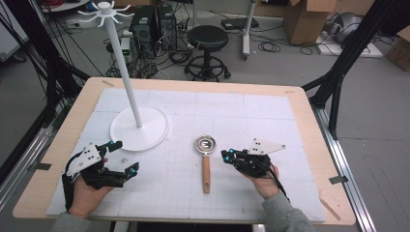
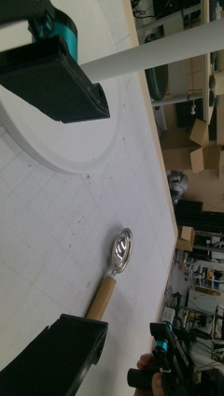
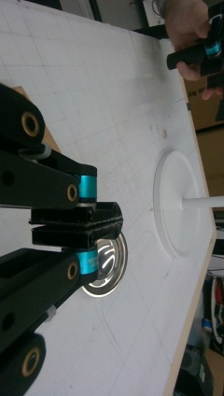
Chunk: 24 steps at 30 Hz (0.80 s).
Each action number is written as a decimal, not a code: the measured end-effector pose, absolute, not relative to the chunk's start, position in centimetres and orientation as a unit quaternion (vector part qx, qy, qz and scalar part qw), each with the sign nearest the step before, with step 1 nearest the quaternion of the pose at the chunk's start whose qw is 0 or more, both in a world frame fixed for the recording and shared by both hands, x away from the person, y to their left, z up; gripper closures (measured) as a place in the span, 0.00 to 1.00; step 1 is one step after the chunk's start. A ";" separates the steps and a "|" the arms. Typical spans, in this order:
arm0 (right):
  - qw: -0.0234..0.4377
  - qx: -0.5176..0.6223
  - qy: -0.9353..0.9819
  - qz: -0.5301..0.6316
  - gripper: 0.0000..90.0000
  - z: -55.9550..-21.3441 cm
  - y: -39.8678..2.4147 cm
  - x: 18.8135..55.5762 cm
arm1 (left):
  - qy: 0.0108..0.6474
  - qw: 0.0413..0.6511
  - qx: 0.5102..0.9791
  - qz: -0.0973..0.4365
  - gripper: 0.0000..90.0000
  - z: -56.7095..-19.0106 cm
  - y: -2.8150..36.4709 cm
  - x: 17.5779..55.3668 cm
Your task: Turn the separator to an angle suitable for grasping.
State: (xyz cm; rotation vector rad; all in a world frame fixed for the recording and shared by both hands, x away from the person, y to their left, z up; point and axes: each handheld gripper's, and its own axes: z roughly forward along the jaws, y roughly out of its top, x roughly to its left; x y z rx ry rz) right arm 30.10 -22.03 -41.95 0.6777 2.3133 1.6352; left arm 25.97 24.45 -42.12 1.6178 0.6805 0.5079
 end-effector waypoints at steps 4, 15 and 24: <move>0.110 0.233 0.795 0.549 1.00 -42.1 -21.5 30.5 | 0.296 0.610 0.702 0.219 0.02 -42.2 24.4 26.0; 0.096 0.222 0.814 0.527 1.00 -42.2 -19.2 31.9 | 0.296 0.607 0.704 0.218 0.02 -42.2 24.4 26.0; 0.061 0.211 0.837 0.501 1.00 -42.3 -17.0 33.4 | 0.293 0.609 0.705 0.214 0.02 -42.1 24.1 25.6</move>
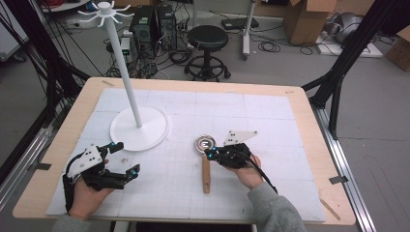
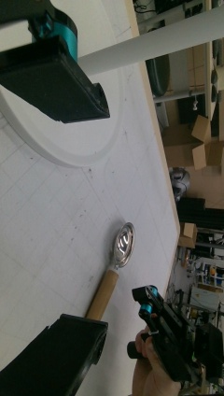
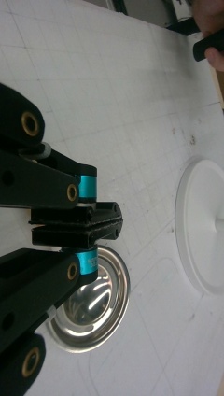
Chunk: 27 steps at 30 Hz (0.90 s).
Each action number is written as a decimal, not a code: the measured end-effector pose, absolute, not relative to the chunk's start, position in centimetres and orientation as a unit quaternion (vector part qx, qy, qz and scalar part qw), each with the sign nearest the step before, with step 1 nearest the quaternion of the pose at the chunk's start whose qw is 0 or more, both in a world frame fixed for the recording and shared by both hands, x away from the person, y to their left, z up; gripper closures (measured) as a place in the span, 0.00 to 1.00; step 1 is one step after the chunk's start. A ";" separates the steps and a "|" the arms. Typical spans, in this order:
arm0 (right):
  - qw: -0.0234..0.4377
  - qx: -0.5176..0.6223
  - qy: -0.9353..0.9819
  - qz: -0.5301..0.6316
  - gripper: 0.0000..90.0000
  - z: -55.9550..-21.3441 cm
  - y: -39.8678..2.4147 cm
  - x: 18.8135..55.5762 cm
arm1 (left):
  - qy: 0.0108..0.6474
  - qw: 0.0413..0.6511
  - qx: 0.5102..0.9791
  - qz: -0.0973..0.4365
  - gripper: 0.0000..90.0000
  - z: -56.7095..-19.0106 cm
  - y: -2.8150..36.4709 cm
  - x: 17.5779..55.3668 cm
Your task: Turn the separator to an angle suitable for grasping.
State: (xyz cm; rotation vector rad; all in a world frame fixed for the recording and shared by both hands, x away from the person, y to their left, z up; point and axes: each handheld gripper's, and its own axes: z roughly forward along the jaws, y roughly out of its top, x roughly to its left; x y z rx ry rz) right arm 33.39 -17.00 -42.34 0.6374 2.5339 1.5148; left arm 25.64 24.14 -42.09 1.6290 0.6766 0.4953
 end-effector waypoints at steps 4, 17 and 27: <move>0.058 0.210 0.846 0.487 1.00 -42.7 -16.2 34.1 | 0.296 0.607 0.706 0.215 0.02 -42.2 24.3 25.8; 0.059 0.192 0.871 0.448 1.00 -43.3 -14.0 35.3 | 0.301 0.604 0.707 0.212 0.02 -42.3 24.5 25.7; 0.061 0.188 0.884 0.423 1.00 -43.9 -13.2 35.8 | 0.308 0.603 0.705 0.211 0.02 -42.4 25.0 25.5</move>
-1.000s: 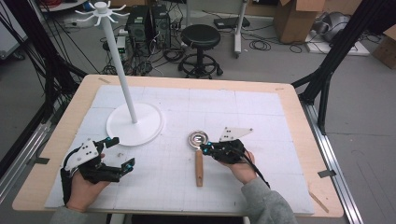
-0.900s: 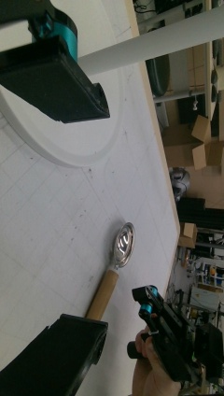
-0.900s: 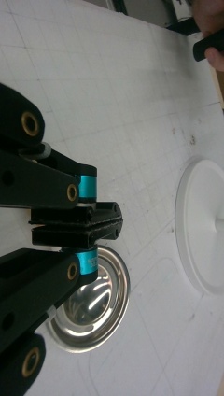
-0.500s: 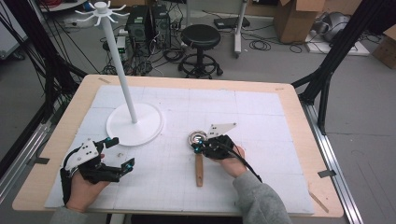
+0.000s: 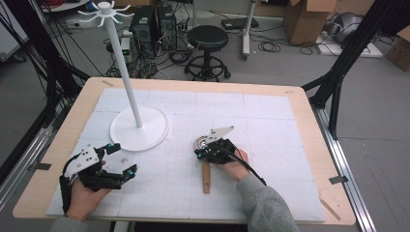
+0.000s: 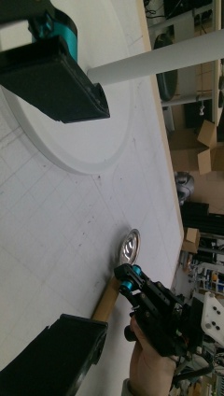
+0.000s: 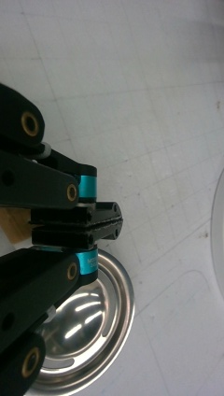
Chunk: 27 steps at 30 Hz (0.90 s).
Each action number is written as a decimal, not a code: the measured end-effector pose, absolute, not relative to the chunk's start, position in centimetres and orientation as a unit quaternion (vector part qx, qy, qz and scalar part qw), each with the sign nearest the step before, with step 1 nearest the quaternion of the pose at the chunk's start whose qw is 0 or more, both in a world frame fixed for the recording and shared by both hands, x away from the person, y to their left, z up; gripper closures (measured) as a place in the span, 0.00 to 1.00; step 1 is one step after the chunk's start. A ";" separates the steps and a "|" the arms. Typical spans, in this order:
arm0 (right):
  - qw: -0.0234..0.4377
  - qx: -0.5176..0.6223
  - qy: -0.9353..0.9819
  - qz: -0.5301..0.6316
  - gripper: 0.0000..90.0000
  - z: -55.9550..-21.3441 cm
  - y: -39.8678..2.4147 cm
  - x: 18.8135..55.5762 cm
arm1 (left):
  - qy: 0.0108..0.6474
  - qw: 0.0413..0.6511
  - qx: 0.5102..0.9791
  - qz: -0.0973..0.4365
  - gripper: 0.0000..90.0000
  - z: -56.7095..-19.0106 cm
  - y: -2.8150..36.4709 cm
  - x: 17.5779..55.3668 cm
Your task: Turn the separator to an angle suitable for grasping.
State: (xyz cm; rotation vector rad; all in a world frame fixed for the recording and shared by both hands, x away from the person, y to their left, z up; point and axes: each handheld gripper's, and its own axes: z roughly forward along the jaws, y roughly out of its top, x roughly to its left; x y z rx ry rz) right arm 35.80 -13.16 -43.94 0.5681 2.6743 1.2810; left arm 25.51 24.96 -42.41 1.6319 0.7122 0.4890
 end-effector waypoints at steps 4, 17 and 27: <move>0.060 0.186 0.886 0.421 1.00 -44.1 -13.1 35.9 | 0.308 0.603 0.705 0.211 0.02 -42.4 25.0 25.5; 0.063 0.193 0.890 0.409 1.00 -44.4 -13.0 36.1 | 0.310 0.599 0.707 0.212 0.02 -42.6 25.0 25.5; 0.085 0.177 0.901 0.387 1.00 -44.2 -12.5 36.0 | 0.313 0.597 0.708 0.210 0.02 -42.6 25.1 25.4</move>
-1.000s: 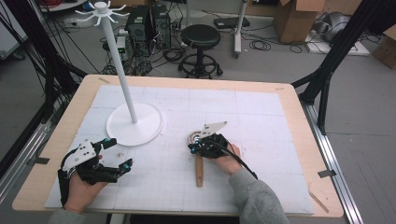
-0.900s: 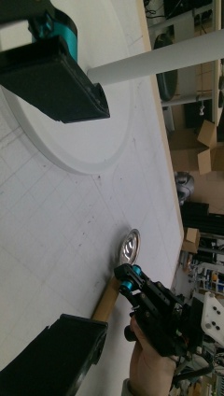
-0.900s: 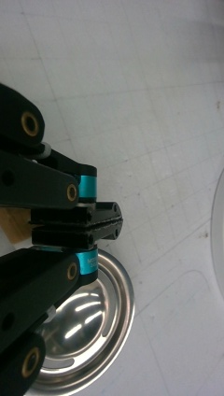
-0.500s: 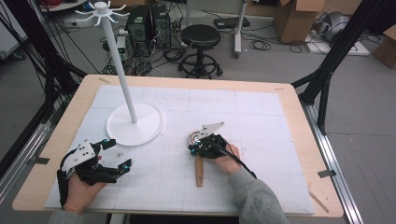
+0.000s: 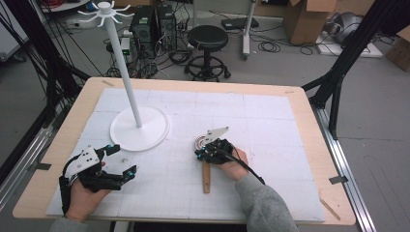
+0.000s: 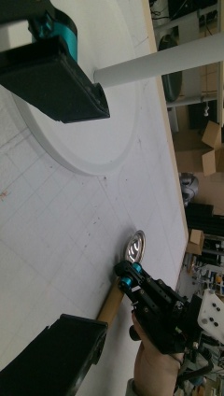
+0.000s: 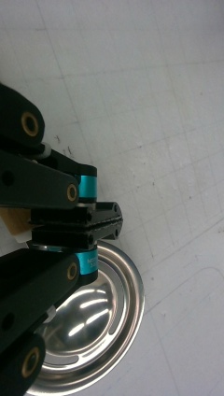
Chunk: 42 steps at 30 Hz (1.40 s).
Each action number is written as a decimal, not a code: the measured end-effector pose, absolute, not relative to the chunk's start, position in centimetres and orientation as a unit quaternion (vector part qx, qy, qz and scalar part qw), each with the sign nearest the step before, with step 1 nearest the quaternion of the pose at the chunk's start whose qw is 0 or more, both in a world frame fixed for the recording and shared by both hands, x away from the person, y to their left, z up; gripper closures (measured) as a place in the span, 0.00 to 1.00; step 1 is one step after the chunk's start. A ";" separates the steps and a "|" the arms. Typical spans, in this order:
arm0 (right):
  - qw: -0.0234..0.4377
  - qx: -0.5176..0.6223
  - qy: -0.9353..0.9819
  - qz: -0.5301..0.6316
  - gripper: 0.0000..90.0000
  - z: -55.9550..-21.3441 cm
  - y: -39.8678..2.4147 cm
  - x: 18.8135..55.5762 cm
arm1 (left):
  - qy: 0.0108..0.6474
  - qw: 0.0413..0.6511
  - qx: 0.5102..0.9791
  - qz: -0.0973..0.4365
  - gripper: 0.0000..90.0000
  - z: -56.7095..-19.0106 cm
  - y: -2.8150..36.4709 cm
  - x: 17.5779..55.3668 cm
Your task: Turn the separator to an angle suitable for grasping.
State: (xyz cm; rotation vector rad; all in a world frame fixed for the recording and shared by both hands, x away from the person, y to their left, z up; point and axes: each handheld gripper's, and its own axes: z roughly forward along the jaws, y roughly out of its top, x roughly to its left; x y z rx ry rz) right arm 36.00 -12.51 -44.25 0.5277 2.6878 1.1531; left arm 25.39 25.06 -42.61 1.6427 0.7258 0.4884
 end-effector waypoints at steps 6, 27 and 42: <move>0.094 0.171 0.909 0.369 1.00 -44.0 -12.2 35.9 | 0.315 0.596 0.708 0.210 0.02 -42.7 25.1 25.4; 0.096 0.181 0.912 0.355 1.00 -43.8 -12.7 35.8 | 0.313 0.596 0.709 0.210 0.02 -42.6 25.2 25.4; 0.092 0.189 0.910 0.357 1.00 -43.8 -13.7 35.8 | 0.314 0.597 0.708 0.210 0.02 -42.6 25.3 25.4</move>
